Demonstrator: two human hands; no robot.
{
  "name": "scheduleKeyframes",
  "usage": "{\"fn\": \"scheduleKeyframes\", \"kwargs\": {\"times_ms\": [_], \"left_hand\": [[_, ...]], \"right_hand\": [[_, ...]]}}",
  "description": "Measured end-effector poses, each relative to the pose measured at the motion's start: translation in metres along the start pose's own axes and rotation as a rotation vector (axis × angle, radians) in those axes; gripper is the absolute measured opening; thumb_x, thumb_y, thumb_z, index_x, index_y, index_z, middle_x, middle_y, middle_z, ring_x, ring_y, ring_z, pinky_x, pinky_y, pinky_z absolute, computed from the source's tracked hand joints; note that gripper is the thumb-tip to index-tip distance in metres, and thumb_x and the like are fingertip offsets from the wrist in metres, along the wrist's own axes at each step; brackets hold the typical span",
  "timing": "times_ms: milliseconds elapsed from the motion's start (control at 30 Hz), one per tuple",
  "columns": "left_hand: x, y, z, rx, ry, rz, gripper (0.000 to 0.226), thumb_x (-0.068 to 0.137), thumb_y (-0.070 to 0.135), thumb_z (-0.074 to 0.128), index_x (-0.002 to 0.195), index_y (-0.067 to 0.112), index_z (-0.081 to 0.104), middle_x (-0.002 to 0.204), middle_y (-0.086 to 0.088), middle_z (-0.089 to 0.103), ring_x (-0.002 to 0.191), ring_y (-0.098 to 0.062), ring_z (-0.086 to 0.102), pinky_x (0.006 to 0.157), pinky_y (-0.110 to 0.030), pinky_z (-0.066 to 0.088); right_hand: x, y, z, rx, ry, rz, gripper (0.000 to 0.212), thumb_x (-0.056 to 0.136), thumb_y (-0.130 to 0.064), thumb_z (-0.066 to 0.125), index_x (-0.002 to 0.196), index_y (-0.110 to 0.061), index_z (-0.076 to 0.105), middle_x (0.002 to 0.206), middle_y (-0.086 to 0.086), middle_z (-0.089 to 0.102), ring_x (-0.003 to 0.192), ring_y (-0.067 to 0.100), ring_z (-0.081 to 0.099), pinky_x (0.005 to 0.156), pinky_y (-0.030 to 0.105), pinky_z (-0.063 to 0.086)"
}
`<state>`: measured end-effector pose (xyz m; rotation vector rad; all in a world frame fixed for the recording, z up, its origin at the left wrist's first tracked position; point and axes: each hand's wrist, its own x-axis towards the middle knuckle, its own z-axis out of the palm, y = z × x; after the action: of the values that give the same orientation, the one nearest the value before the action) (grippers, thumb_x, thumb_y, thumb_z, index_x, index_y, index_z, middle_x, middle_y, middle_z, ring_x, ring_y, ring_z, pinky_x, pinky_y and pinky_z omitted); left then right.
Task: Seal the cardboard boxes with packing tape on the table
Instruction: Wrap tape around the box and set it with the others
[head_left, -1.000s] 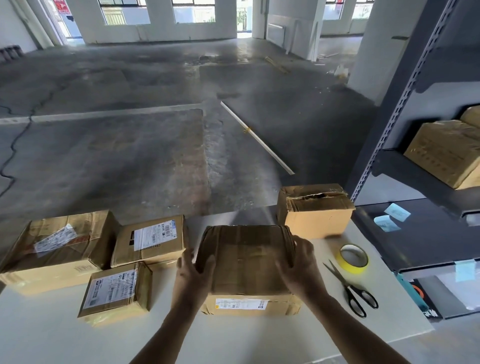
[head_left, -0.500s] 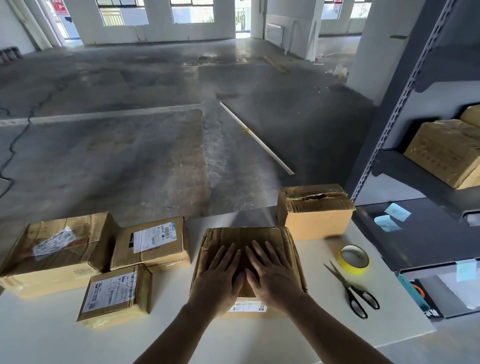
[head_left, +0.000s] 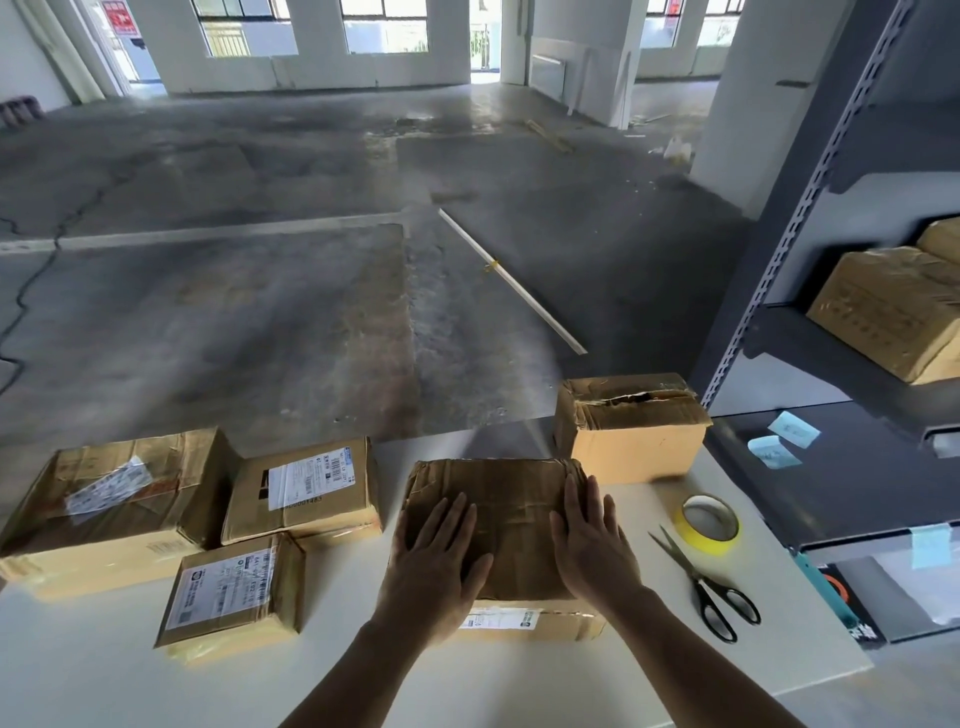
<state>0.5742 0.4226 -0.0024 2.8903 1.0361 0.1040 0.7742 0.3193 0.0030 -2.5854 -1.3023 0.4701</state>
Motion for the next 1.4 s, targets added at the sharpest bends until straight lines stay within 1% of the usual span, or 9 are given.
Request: {"fn": "scheduleKeyframes", "kwargs": {"times_ms": [67,233,333,467,600,733,933,1167,1400], "left_hand": [[-0.002,0.001,-0.003,-0.006,-0.008,-0.006,0.067,0.101,0.060,0.020,0.148,0.018,0.043,0.153,0.002,0.043,0.142,-0.017,0.039,0.118,-0.048,0.018],[-0.001,0.000,-0.003,-0.022,0.029,0.010,0.069,0.101,0.061,0.020,0.147,0.016,0.043,0.153,0.000,0.042,0.141,-0.019,0.040,0.116,-0.047,0.018],[-0.002,-0.002,-0.004,-0.103,0.091,-0.016,0.077,0.098,0.067,0.021,0.153,0.015,0.032,0.159,-0.001,0.031,0.147,-0.019,0.028,0.121,-0.046,0.018],[-0.004,-0.009,-0.012,-0.211,0.132,-0.232,0.095,0.084,0.080,0.012,0.158,0.020,0.008,0.164,0.003,0.001,0.152,-0.018,0.000,0.120,-0.044,-0.001],[-0.010,-0.012,-0.014,-0.468,0.079,-0.438,0.097,0.086,0.076,0.037,0.156,0.021,0.000,0.163,-0.007,0.018,0.146,-0.029,0.030,0.113,-0.045,0.035],[-0.012,-0.013,-0.010,-0.654,0.033,-0.566,0.094,0.082,0.072,0.047,0.152,0.020,0.012,0.143,-0.005,0.051,0.122,-0.030,0.059,0.093,-0.041,0.055],[-0.012,-0.012,-0.017,-0.659,-0.004,-0.576,0.065,0.092,0.062,0.047,0.137,0.016,0.034,0.119,0.003,0.061,0.103,-0.021,0.067,0.077,-0.025,0.058],[-0.024,-0.019,-0.026,-0.685,0.067,-0.543,0.062,0.092,0.060,0.048,0.134,0.016,0.040,0.099,0.012,0.055,0.091,-0.017,0.068,0.070,-0.023,0.058],[-0.036,-0.043,-0.063,-0.705,0.218,-0.568,0.063,0.091,0.061,0.049,0.137,0.018,0.041,0.103,0.006,0.063,0.082,-0.013,0.065,0.062,-0.018,0.057]], "right_hand": [[0.003,0.005,0.004,0.071,0.030,0.017,0.122,0.058,-0.077,-0.041,0.159,-0.021,-0.001,0.167,0.004,-0.004,0.153,0.025,-0.003,0.125,0.045,0.007],[-0.008,-0.001,-0.006,0.184,0.004,0.038,0.063,0.102,-0.051,0.010,0.158,-0.025,-0.003,0.167,0.006,-0.001,0.150,0.030,0.021,0.119,0.047,0.028],[-0.014,-0.001,-0.009,0.380,0.085,0.123,0.060,0.105,-0.042,0.021,0.158,-0.023,0.002,0.163,0.009,0.023,0.140,0.033,0.041,0.110,0.049,0.041],[-0.015,0.005,-0.010,0.530,0.042,0.300,0.066,0.103,-0.051,0.030,0.157,-0.016,0.014,0.154,0.014,0.040,0.135,0.037,0.045,0.108,0.049,0.043],[-0.017,0.006,-0.011,0.570,0.037,0.371,0.057,0.102,-0.053,0.034,0.140,-0.012,0.042,0.124,0.017,0.062,0.108,0.035,0.061,0.082,0.037,0.050],[-0.020,0.004,-0.008,0.583,0.059,0.387,0.057,0.100,-0.058,0.033,0.127,-0.012,0.053,0.097,0.005,0.059,0.083,0.023,0.057,0.067,0.031,0.044],[-0.024,0.000,-0.011,0.554,0.069,0.390,0.061,0.100,-0.060,0.030,0.124,-0.011,0.057,0.103,0.007,0.064,0.087,0.023,0.056,0.072,0.032,0.044],[-0.038,-0.009,-0.012,0.557,0.092,0.376,0.060,0.095,-0.066,0.035,0.117,-0.016,0.058,0.099,0.002,0.067,0.089,0.022,0.064,0.077,0.039,0.056],[-0.037,-0.048,-0.033,0.682,0.119,0.223,0.060,0.096,-0.059,0.045,0.135,-0.014,0.050,0.113,0.000,0.061,0.096,0.019,0.059,0.072,0.027,0.053]]}}
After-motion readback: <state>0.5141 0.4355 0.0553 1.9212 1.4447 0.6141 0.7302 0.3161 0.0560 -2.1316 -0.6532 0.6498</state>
